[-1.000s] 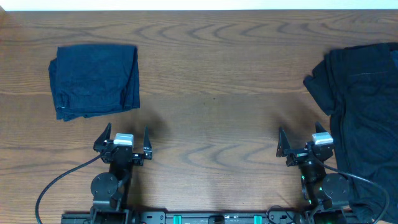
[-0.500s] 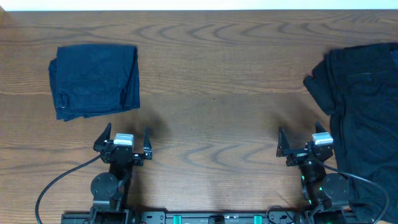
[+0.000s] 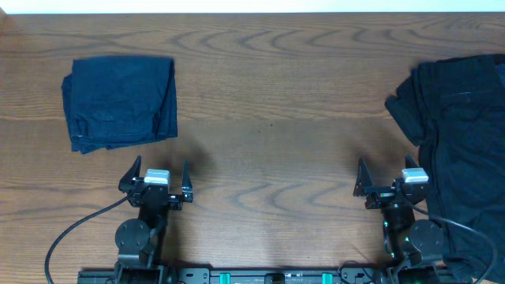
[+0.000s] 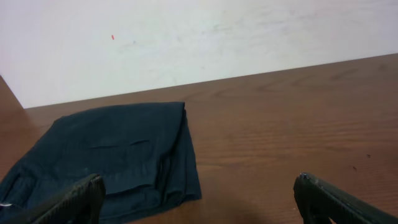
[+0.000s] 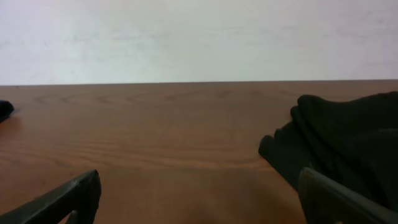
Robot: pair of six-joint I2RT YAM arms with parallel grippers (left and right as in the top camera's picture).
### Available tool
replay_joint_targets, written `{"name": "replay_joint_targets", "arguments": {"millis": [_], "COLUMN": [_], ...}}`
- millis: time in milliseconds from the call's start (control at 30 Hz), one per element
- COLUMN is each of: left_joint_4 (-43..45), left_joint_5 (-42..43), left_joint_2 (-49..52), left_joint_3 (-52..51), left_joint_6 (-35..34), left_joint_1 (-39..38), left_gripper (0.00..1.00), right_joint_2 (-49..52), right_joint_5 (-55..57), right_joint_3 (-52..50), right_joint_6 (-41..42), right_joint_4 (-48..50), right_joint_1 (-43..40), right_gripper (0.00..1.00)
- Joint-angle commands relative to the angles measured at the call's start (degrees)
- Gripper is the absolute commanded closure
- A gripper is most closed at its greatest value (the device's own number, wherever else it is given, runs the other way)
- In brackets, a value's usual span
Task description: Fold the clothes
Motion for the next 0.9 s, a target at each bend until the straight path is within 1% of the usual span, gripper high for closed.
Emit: {"name": "replay_joint_targets", "arguments": {"millis": [0,133,200,300,400,533,733,867], "left_joint_4": [-2.71,-2.71,-2.71,-2.71,-2.73,-2.73,-2.71,-2.71], "left_joint_5": [-0.07,-0.09,-0.07,-0.09,-0.09,-0.09,-0.09,-0.07], "left_joint_2": [-0.20,-0.17,-0.20,-0.20,-0.20,-0.20,-0.20,-0.20], "left_joint_3": [-0.46,-0.46,-0.46,-0.46,-0.46,-0.46,-0.46,-0.46], "left_joint_6": [0.48,0.48,0.46,0.48,0.48,0.46,0.46,0.48], "left_joint_1": [0.28,0.28,0.28,0.28,0.28,0.28,0.28,0.28], "left_gripper": [0.02,0.02,0.02,0.02,0.02,0.02,0.02,0.02], "right_joint_2": [0.20,2.19,5.14,12.15,20.92,35.28,58.03,73.37], "right_joint_5": [1.01,1.09,1.14,1.31,2.12,3.78,13.35,16.83], "right_joint_3": [4.17,11.74,16.50,24.17,32.30,45.53,67.73,81.31], "right_joint_6": [1.14,1.57,2.05,3.28,3.26,2.32,1.05,-1.44], "right_joint_4": [-3.08,-7.37,-9.11,-10.80,-13.14,-19.61,-34.29,-42.49], "right_joint_1": [0.52,0.52,0.52,0.52,0.52,0.52,-0.02,-3.78], "right_gripper": [0.01,0.01,0.01,0.01,0.01,0.01,0.01,0.01]}}
